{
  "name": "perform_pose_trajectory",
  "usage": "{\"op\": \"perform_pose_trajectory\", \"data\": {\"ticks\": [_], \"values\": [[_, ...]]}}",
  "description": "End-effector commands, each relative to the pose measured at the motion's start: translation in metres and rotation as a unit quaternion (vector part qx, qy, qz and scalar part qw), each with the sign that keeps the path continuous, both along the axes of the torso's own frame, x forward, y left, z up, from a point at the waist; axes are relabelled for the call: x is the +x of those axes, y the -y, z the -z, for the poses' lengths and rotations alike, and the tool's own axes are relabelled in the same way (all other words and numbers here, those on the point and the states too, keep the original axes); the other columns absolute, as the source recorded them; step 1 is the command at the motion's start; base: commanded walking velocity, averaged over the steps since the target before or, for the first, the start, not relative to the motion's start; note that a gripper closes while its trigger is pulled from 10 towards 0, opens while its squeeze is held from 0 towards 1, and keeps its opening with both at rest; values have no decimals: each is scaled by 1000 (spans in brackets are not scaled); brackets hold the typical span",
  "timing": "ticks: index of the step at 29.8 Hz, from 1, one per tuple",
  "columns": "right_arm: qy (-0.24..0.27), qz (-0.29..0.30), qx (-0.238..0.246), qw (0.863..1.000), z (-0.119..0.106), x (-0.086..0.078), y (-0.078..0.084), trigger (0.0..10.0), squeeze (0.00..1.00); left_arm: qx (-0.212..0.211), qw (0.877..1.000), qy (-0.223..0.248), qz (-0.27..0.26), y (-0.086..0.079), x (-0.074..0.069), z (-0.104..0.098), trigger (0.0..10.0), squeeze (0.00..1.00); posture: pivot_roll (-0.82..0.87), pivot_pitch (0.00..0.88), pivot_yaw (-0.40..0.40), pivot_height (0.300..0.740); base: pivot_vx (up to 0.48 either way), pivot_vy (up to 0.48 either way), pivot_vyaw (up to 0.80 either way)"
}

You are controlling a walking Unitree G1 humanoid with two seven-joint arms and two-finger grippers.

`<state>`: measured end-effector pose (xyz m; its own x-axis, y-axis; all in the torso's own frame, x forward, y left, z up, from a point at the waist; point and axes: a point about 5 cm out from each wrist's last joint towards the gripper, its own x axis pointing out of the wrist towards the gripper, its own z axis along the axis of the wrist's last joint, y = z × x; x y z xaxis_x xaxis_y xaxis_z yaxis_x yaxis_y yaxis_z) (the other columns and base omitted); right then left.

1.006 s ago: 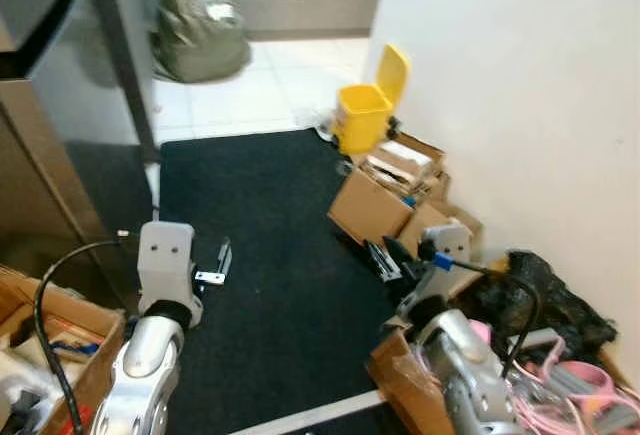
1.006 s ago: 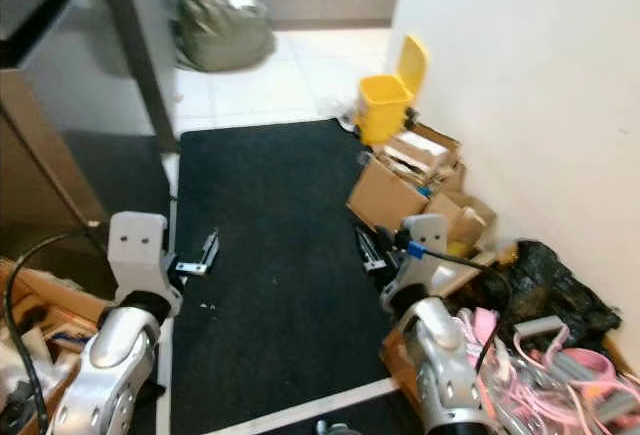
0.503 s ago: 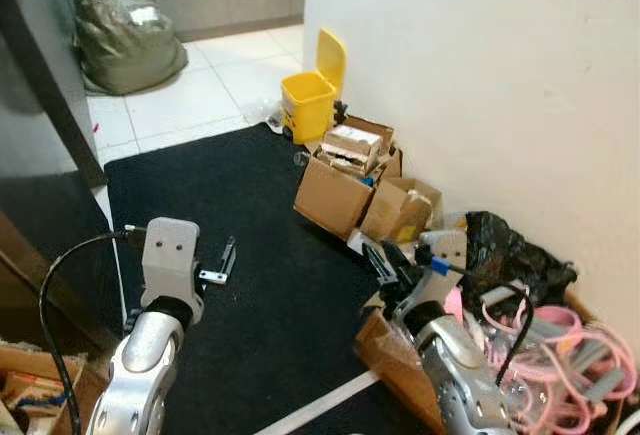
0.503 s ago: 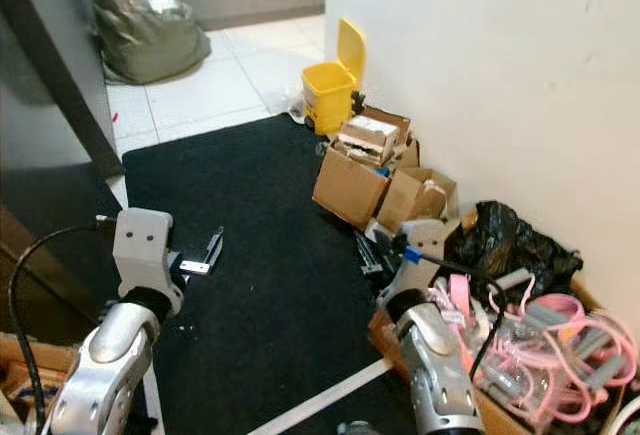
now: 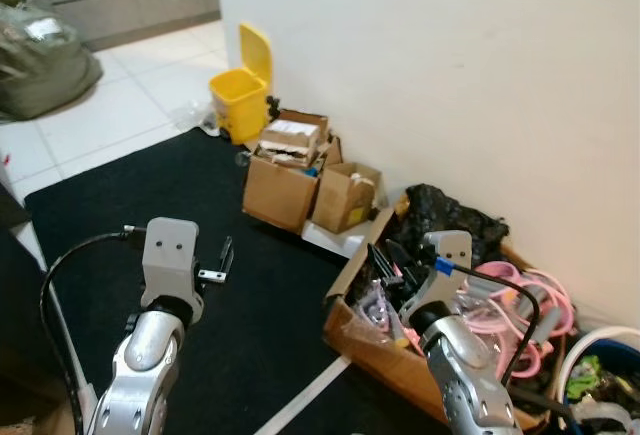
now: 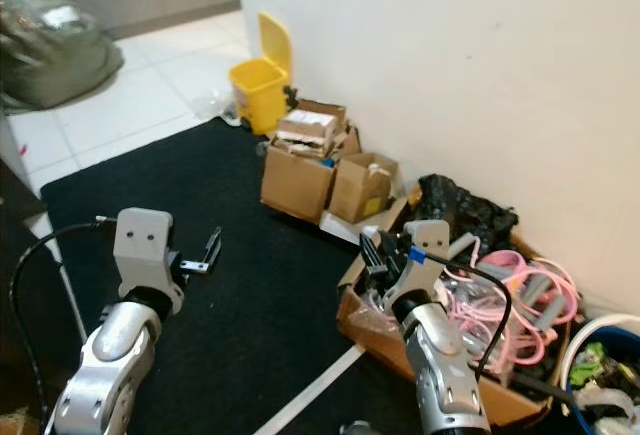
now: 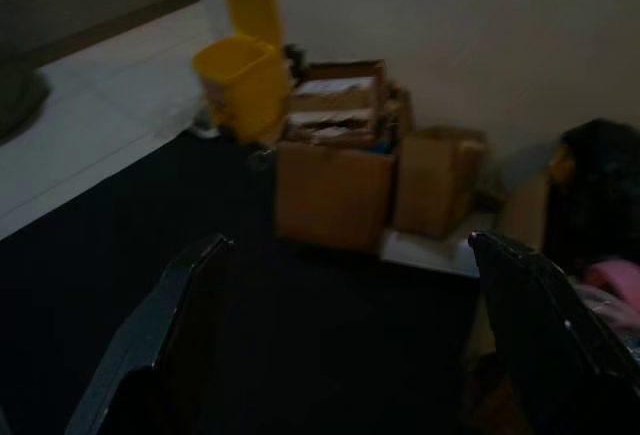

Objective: Picking trash to rubbish bin

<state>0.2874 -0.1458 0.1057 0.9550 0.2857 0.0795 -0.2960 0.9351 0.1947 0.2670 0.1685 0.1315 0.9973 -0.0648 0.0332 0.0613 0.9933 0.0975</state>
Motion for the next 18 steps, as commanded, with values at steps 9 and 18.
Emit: {"op": "perform_pose_trajectory", "data": {"ticks": [9,18], "values": [[-11,2,-3,1000,5,-3,0,10000,0,4,1000,-10,1,1,-2,5,10000,0,46,136,-14,740,0,0,-585],[-18,19,-8,1000,7,-2,7,10000,0,1,1000,-11,-1,3,-2,6,10000,0,43,137,-16,740,0,0,-575]]}}
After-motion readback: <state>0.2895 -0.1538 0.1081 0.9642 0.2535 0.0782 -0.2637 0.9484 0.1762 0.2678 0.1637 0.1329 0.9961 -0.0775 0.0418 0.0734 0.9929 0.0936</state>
